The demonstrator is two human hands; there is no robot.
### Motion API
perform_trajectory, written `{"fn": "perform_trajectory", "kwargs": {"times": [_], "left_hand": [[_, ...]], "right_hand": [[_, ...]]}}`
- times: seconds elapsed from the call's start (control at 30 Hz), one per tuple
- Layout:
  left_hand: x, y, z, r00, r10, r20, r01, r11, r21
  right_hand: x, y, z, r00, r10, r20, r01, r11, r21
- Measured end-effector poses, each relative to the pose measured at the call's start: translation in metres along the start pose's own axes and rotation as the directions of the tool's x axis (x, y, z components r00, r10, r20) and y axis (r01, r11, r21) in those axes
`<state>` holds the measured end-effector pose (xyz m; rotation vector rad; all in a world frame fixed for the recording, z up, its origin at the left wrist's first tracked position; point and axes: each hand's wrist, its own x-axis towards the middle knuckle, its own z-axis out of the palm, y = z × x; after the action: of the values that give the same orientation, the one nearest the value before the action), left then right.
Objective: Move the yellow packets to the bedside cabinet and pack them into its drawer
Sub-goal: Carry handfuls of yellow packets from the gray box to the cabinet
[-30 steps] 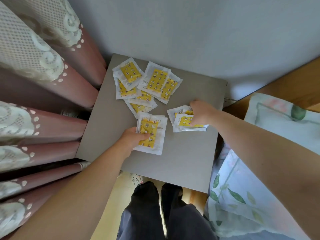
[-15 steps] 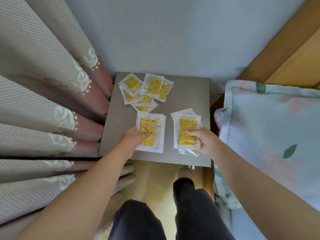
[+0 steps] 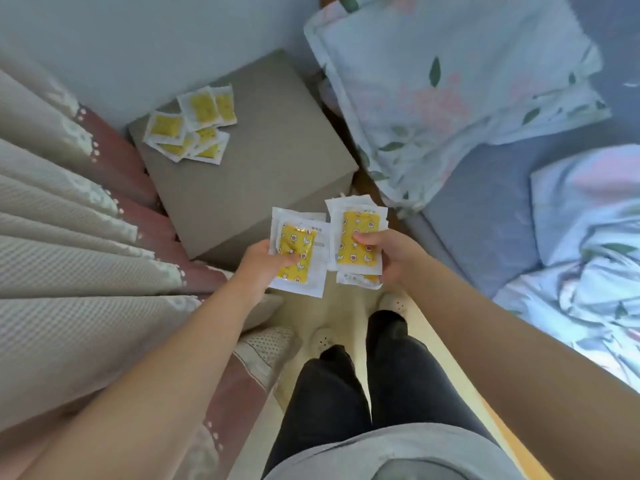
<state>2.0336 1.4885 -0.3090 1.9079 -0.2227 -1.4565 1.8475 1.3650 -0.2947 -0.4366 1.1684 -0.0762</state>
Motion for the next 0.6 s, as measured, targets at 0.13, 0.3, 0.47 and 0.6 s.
{"fn": "perform_trajectory", "kwargs": {"times": [0.13, 0.3, 0.47, 0.6], "left_hand": [[-0.03, -0.013, 0.073, 0.989, 0.007, 0.147, -0.028, 0.99, 0.136], [-0.072, -0.047, 0.187, 0.942, -0.026, 0.335, -0.097, 0.934, 0.343], [-0.148, -0.115, 0.301, 0.865, -0.062, 0.499, -0.219, 0.848, 0.483], [-0.23, -0.188, 0.392, 0.808, -0.073, 0.584, -0.384, 0.688, 0.616]], "right_hand": [[-0.055, 0.055, -0.078, 0.991, -0.042, -0.126, 0.071, 0.969, 0.237], [-0.129, 0.134, -0.174, 0.956, -0.092, -0.278, 0.207, 0.884, 0.419], [-0.212, 0.242, -0.266, 0.906, -0.132, -0.402, 0.356, 0.749, 0.558], [-0.293, 0.358, -0.331, 0.851, -0.104, -0.515, 0.467, 0.6, 0.65]]}}
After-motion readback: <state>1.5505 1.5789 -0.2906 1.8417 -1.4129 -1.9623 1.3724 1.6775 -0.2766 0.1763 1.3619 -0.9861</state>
